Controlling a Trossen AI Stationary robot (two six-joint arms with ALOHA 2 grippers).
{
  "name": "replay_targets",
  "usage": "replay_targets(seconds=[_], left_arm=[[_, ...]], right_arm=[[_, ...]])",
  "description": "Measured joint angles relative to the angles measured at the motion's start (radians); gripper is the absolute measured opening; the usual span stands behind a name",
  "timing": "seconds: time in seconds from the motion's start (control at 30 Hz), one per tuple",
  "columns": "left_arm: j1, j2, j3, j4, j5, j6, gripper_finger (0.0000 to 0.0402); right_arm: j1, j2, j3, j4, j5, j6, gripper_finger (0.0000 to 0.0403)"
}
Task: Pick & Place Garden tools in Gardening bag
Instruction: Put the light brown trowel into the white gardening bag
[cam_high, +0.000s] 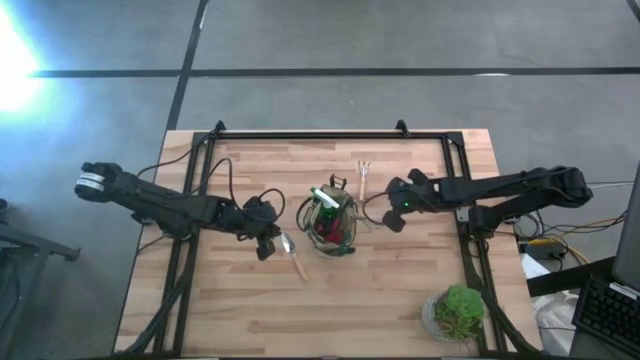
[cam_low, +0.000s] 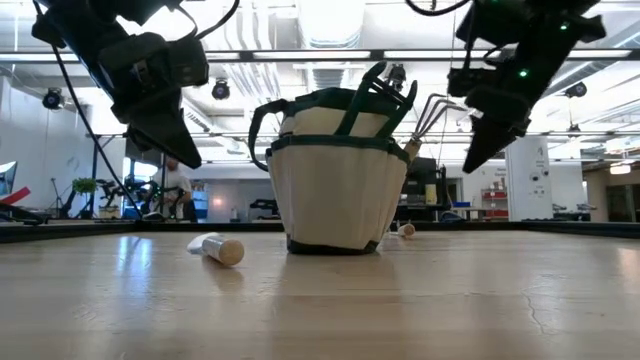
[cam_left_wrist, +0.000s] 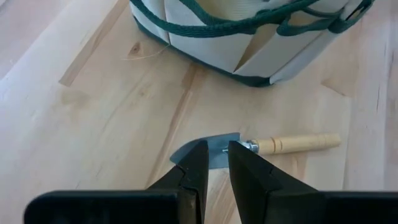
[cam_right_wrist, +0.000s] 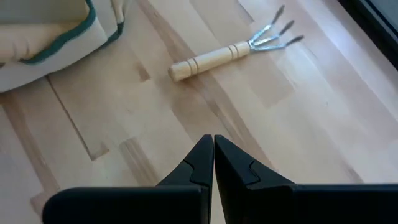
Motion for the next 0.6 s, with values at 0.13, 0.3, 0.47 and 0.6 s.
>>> replay_targets(seconds=[0.13,0.3,0.47,0.6], left_arm=[[0.0,0.0,0.0,0.0,0.001,0.024,0.0064],[-0.001,-0.011,0.0,0.0,0.001,0.054,0.0064],[-0.002,-0.013,0.004,0.009,0.071,0.118,0.0064],[-0.008,-0.012,0.041,0.011,0.197,0.143,0.0064]], right_arm=[[0.003,-0.058,-0.045,-0.005,0.0,0.026,0.0008],[0.007,-0.112,-0.099,-0.007,-0.008,0.053,0.0008],[0.03,-0.145,-0.133,-0.006,-0.011,0.083,0.0008],[0.043,-0.154,-0.142,-0.003,-0.005,0.099,0.0008]])
